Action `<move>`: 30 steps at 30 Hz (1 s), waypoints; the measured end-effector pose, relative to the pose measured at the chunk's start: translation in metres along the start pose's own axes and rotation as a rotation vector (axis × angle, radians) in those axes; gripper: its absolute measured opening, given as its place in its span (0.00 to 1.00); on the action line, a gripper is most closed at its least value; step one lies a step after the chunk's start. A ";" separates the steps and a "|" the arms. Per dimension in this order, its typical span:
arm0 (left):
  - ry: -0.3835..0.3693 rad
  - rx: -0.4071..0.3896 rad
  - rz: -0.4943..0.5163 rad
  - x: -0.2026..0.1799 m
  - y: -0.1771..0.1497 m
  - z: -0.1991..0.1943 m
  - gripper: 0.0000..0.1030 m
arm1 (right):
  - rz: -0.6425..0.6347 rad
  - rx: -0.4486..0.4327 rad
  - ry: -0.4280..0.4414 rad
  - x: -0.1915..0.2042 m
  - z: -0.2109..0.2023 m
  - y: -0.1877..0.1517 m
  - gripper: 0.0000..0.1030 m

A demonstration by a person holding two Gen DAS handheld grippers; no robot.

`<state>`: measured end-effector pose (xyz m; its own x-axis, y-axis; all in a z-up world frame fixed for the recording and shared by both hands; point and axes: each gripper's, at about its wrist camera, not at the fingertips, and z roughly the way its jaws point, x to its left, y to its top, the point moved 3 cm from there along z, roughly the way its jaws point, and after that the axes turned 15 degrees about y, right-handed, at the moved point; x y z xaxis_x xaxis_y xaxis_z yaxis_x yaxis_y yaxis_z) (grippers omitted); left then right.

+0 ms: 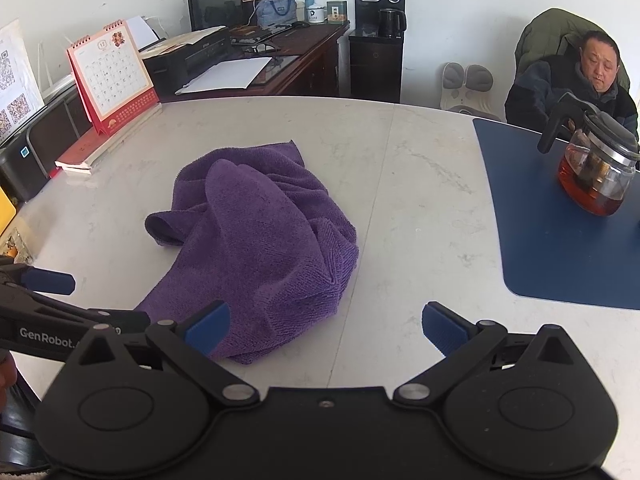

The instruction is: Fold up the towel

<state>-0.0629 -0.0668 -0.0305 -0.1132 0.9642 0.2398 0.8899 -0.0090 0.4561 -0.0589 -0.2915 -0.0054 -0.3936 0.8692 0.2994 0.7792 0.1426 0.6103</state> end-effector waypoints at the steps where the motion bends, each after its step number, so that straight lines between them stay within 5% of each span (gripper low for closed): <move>1: 0.000 0.000 0.001 0.000 0.000 0.000 1.00 | 0.000 0.000 0.000 0.000 0.000 0.000 1.00; 30: -0.034 0.009 -0.059 0.026 0.011 0.020 1.00 | 0.020 0.023 -0.005 -0.009 0.013 0.004 1.00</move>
<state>-0.0475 -0.0368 -0.0366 -0.1511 0.9714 0.1835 0.8860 0.0507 0.4609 -0.0453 -0.2928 -0.0152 -0.3753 0.8744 0.3075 0.7979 0.1360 0.5872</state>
